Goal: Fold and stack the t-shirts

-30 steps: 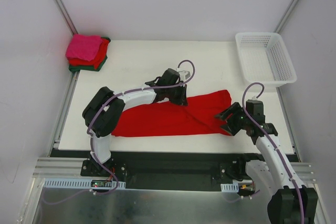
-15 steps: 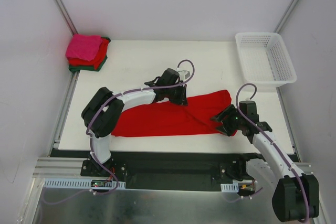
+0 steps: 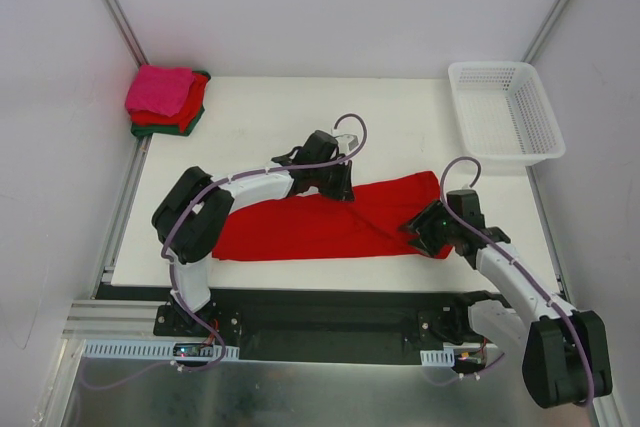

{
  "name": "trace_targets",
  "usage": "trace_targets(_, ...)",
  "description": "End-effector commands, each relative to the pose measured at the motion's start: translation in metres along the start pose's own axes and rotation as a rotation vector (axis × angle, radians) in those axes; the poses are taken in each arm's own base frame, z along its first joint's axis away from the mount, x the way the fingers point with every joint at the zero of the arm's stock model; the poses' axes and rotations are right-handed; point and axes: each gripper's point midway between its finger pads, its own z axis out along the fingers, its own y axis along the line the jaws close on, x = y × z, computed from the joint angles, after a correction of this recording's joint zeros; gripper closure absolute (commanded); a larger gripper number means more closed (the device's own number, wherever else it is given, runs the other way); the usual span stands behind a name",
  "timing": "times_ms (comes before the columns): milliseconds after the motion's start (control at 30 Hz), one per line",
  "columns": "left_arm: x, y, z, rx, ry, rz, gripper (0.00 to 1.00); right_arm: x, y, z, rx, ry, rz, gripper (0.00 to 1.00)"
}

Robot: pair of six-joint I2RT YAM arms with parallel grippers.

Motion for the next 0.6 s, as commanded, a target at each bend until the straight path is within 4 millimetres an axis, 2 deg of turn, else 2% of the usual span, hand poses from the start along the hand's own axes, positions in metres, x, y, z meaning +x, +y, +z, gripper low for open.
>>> trace_targets(0, -0.018, -0.013, -0.017, 0.037, -0.064, 0.019, 1.0, -0.012, 0.007, 0.004, -0.004, -0.047, -0.01, 0.48)
trace_targets(233, -0.019, -0.013, -0.018, 0.038, -0.065, 0.017, 1.0, -0.014, 0.007, 0.011, 0.009, -0.051, -0.009, 0.5)
trace_targets(567, -0.017, -0.012, -0.018, 0.037, -0.064, 0.015, 1.0, -0.018, 0.018, 0.015, 0.006, -0.053, -0.023, 0.53)
